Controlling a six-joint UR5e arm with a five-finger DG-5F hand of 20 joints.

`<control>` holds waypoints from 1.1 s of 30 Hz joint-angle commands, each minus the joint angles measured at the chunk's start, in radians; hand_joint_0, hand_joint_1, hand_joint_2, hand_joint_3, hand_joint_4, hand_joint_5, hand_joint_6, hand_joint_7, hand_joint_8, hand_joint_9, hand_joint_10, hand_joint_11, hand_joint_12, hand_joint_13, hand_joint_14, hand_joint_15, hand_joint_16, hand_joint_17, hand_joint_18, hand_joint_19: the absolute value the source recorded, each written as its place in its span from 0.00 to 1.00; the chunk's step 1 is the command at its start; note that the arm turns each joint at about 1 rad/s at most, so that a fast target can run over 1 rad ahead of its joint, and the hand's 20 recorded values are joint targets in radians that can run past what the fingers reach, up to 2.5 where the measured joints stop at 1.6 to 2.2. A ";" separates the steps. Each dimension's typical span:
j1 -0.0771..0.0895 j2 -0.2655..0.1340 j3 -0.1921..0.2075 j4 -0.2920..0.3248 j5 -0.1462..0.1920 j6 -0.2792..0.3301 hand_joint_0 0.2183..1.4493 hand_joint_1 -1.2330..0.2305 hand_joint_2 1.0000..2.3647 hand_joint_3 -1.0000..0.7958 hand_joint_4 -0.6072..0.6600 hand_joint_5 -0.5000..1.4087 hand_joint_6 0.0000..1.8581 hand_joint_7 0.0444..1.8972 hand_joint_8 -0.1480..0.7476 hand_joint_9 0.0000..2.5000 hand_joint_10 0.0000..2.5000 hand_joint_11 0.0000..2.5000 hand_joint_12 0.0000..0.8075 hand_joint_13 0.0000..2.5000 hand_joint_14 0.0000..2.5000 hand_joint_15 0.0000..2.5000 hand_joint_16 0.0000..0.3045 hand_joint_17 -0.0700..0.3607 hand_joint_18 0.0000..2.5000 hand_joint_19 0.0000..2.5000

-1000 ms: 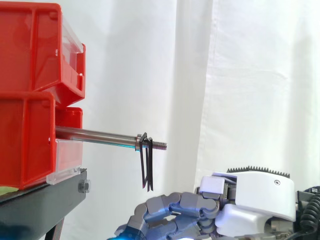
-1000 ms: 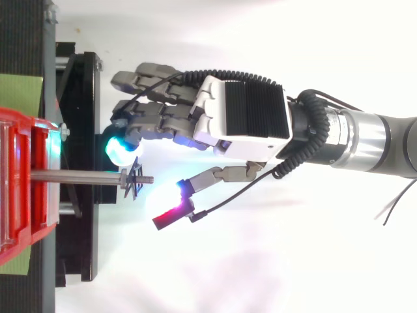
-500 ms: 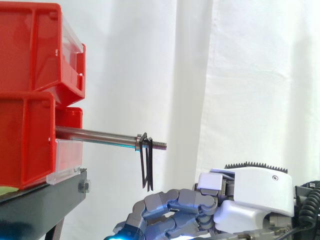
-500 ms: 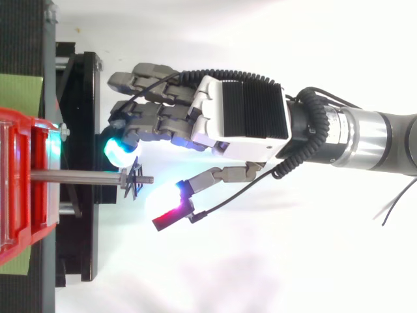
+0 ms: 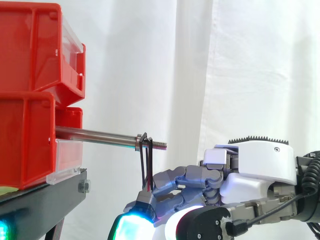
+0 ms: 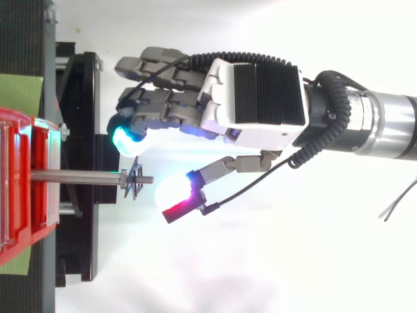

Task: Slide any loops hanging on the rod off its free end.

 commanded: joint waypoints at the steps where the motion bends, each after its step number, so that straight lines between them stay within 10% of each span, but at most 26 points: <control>1: -0.006 0.004 0.000 -0.002 -0.024 -0.004 0.24 0.49 0.00 0.32 0.72 0.16 0.27 0.47 0.56 0.22 0.00 0.03 0.48 0.16 0.00 0.00 0.17 0.44 0.09 0.00; 33: -0.025 0.044 0.037 -0.079 -0.062 -0.038 0.26 0.47 0.01 0.34 0.72 0.17 0.27 0.53 0.55 0.23 0.00 0.04 0.47 0.18 0.00 0.00 0.17 0.43 0.12 0.00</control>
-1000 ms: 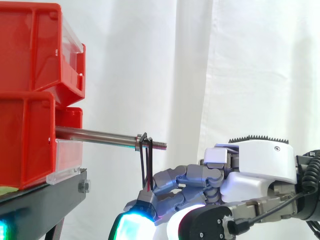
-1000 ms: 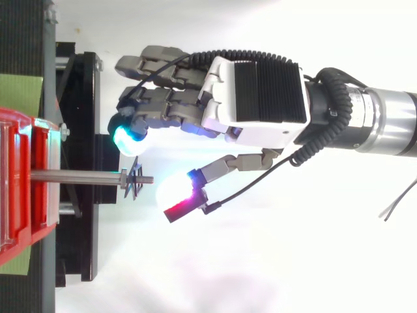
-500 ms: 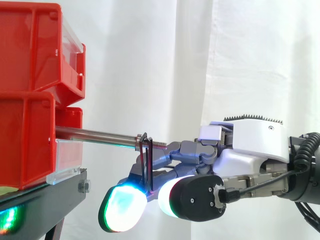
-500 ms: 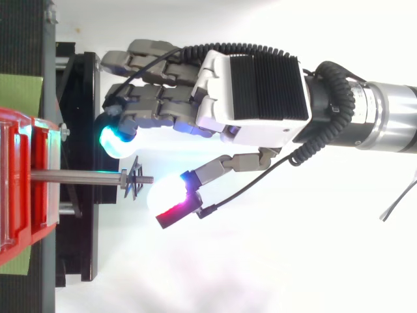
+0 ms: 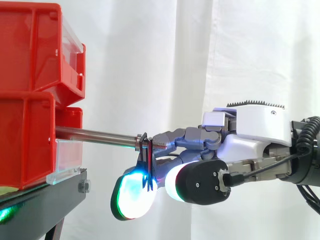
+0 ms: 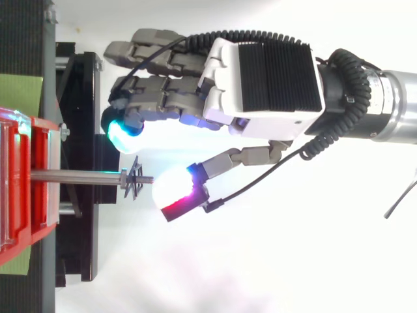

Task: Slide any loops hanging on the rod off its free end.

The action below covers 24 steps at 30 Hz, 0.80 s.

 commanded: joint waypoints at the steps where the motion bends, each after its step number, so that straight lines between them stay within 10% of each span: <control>1: -0.002 0.002 0.000 -0.012 0.000 -0.018 0.26 0.47 0.01 0.34 0.72 0.17 0.27 0.53 0.55 0.23 0.00 0.04 0.47 0.18 0.00 0.00 0.17 0.43 0.12 0.00; 24: 0.006 -0.014 0.000 0.121 -0.008 -0.004 0.26 0.46 0.01 0.34 0.72 0.17 0.27 0.54 0.55 0.23 0.00 0.05 0.47 0.18 0.00 0.00 0.16 0.42 0.12 0.00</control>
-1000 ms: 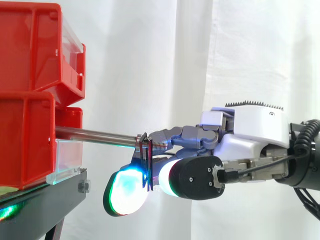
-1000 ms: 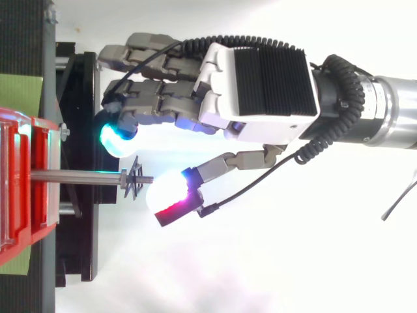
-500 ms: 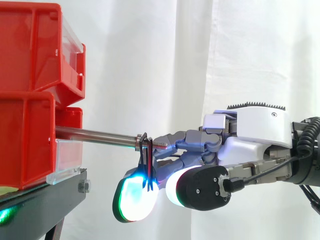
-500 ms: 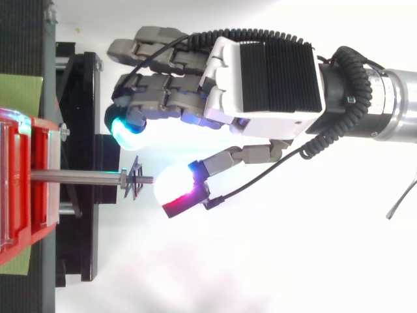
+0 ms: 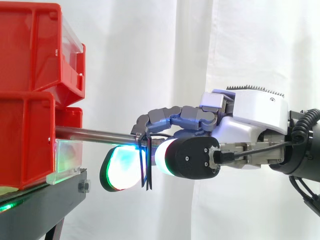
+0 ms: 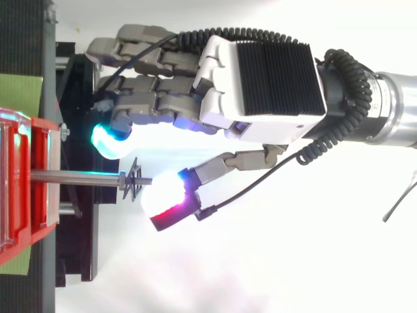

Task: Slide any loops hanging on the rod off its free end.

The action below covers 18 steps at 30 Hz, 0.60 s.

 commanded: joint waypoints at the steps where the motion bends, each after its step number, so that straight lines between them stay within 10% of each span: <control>1: 0.001 -0.002 0.000 0.002 0.000 0.001 0.26 0.46 0.01 0.34 0.72 0.17 0.27 0.54 0.55 0.23 0.00 0.05 0.47 0.18 0.00 0.00 0.16 0.42 0.12 0.00; 18: 0.004 -0.002 -0.041 0.005 0.000 0.001 0.26 0.46 0.01 0.34 0.71 0.18 0.27 0.57 0.55 0.24 0.00 0.05 0.47 0.18 0.00 0.00 0.16 0.42 0.13 0.00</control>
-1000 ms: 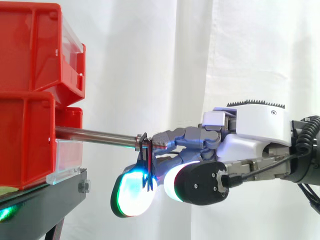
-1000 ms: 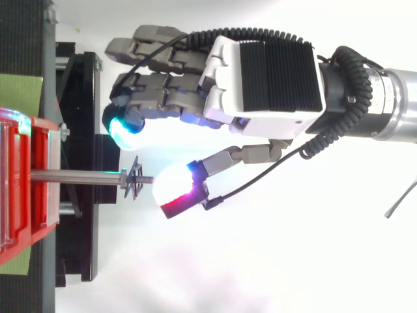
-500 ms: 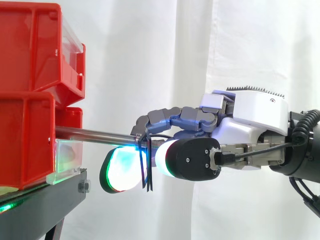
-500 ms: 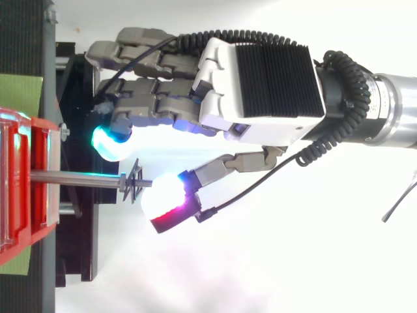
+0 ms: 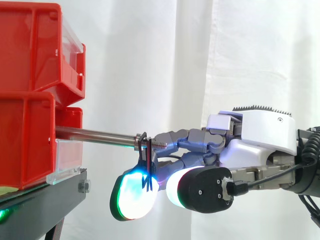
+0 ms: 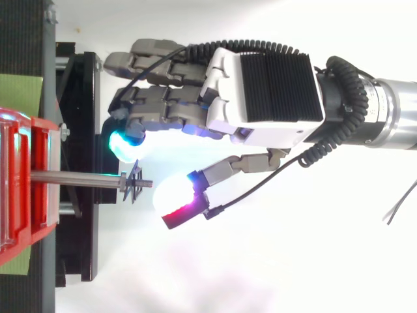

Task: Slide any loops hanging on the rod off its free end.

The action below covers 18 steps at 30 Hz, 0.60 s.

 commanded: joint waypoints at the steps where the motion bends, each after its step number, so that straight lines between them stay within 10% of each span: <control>1: 0.002 0.000 -0.002 0.002 0.000 0.000 0.26 0.46 0.01 0.34 0.72 0.18 0.27 0.57 0.55 0.24 0.00 0.05 0.47 0.18 0.00 0.00 0.16 0.42 0.13 0.00; 18: 0.009 0.000 -0.002 0.060 -0.004 0.000 0.26 0.46 0.01 0.34 0.71 0.18 0.27 0.57 0.55 0.24 0.00 0.06 0.46 0.19 0.00 0.00 0.16 0.42 0.13 0.00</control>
